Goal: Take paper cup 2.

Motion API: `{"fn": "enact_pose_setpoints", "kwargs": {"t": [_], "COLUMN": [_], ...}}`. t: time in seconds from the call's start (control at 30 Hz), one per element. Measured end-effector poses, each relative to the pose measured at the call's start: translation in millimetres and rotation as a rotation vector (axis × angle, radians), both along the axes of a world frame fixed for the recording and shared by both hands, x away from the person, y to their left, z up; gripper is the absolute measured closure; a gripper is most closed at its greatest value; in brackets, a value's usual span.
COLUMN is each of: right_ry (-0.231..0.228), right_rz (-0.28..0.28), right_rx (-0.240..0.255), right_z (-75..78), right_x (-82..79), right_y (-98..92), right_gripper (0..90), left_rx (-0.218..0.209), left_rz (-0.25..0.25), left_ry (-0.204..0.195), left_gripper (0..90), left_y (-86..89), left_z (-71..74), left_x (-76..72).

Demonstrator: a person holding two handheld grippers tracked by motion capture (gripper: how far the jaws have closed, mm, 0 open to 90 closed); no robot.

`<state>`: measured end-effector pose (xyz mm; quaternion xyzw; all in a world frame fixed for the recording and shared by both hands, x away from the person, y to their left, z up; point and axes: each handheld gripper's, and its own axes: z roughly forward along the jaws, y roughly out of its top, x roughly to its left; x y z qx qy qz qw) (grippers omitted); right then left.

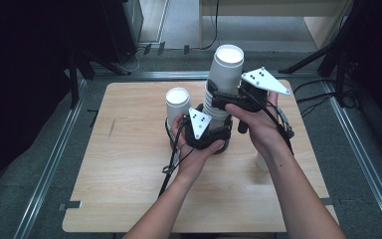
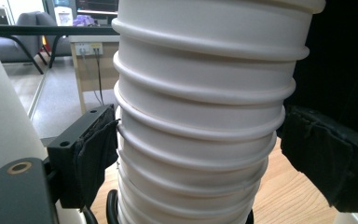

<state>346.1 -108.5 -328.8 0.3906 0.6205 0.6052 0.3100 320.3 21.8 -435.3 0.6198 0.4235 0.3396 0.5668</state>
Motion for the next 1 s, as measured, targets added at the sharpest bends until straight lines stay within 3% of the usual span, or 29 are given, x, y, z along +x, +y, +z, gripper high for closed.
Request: {"fn": "enact_pose_setpoints", "kwargs": {"t": [0.07, 0.17, 0.4, 1.0], "right_ry": [-0.005, 0.015, 0.012, -0.013], "right_rz": [-0.010, 0.007, -0.004, 0.002], "right_rx": [-0.010, 0.014, 0.021, 0.038], "right_z": [-1.7, -3.8, -6.3, 4.5], "right_x": [1.4, 4.2, 5.9, 2.5], "right_y": [1.9, 3.8, 4.0, 2.8], "right_gripper": [1.1, 1.6, 11.4, 12.7], "left_rx": [-0.013, -0.014, -0.032, -0.015], "left_rz": [-0.009, -0.011, -0.016, -0.008], "left_ry": [0.011, 0.007, -0.003, -0.008], "left_gripper": [9.3, 8.9, 9.3, 9.2], "left_y": [0.8, 1.1, 2.0, 0.8], "left_z": [-0.7, -0.5, 0.8, -0.3], "left_x": [1.6, 1.9, 2.2, 2.1]}}
